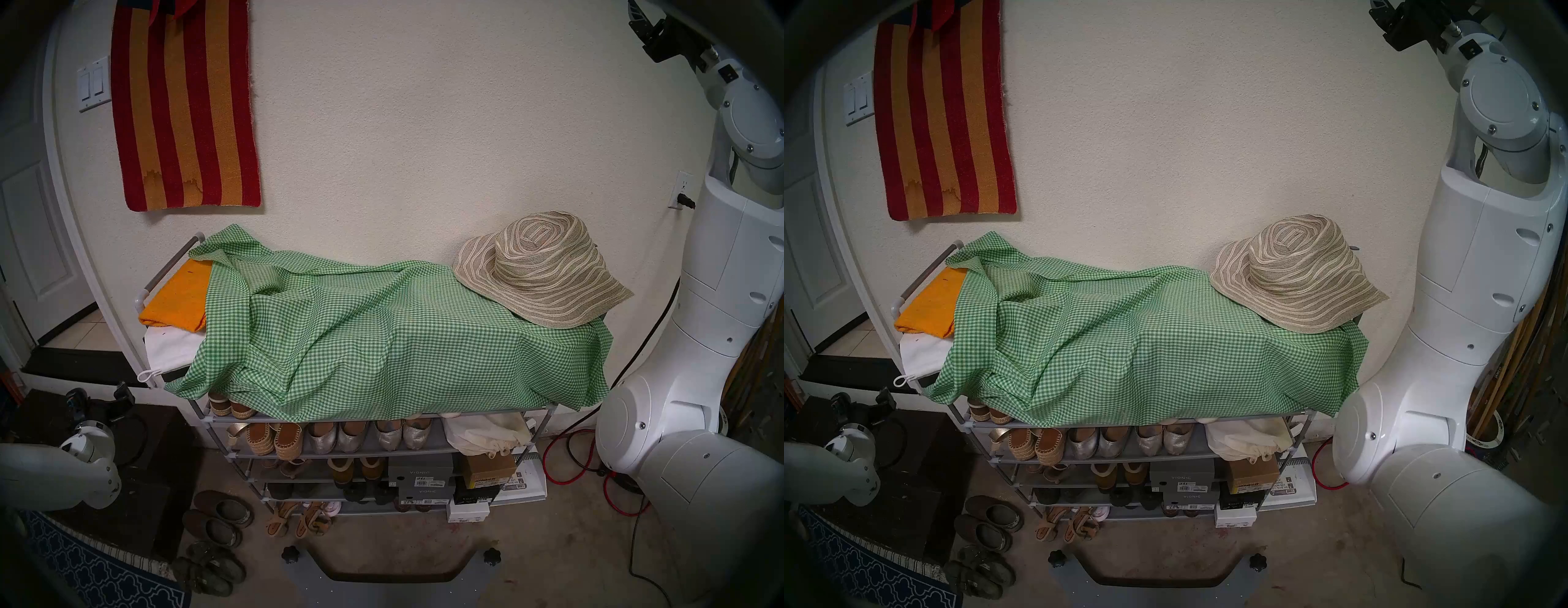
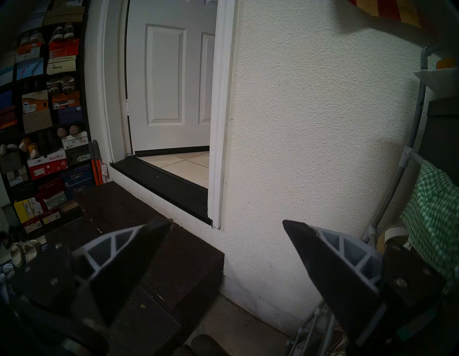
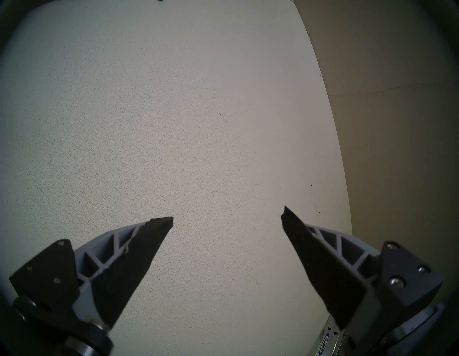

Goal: Lift the object off the cloth, cover the shoe rack with the cloth, put the object back

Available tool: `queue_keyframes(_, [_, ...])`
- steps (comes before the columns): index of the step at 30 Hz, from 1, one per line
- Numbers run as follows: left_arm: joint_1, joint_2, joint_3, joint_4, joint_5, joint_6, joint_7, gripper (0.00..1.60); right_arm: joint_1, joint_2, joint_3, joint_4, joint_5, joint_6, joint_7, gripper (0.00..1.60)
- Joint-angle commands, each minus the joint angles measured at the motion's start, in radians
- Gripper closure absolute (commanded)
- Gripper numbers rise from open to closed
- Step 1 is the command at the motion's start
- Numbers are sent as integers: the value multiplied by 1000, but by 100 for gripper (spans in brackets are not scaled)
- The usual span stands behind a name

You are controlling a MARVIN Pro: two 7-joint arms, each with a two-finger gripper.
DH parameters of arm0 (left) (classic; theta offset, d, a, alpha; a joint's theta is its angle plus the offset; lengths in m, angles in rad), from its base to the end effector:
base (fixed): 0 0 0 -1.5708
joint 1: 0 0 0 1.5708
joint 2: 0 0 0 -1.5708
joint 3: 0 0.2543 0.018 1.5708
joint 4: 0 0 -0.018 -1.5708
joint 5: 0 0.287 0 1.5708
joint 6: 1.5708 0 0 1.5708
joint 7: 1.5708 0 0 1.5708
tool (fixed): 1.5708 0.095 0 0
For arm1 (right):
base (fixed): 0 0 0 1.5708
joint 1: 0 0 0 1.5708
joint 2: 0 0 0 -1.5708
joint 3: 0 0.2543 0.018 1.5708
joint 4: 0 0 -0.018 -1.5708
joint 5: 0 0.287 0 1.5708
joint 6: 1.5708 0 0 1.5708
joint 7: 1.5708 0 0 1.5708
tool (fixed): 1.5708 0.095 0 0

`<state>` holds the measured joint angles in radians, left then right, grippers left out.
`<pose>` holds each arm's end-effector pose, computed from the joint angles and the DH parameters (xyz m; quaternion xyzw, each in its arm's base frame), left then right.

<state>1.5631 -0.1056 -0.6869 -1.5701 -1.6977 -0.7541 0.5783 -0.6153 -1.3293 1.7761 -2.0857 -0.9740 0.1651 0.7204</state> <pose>0.2690 0.3027 -0.2820 -0.7262 -0.2812 -0.6019 0.1769 0.3153 -0.0830 0.2231 0.3123 0.2316 0.7602 0.5205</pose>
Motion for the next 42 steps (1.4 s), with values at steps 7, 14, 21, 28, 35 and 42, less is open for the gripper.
queue_keyframes(7, [0,0,-1,0,0,0,0,0,-19,-106,147,-1,-1,145,10,0])
queue_keyframes(14, [0,0,-1,0,0,0,0,0,-48,-178,249,-9,17,255,44,0])
queue_keyframes(21, [0,0,0,0,0,-1,-1,0,-115,-259,323,-2,20,398,124,0])
queue_keyframes(28, [1,0,0,0,0,-1,-2,0,-226,-340,409,27,7,571,211,0])
queue_keyframes(35, [1,0,-1,0,-1,-1,-2,0,-285,-422,428,11,20,663,309,0])
queue_keyframes(42, [1,1,-1,0,-1,-2,-2,0,-336,-497,425,-47,32,781,380,0])
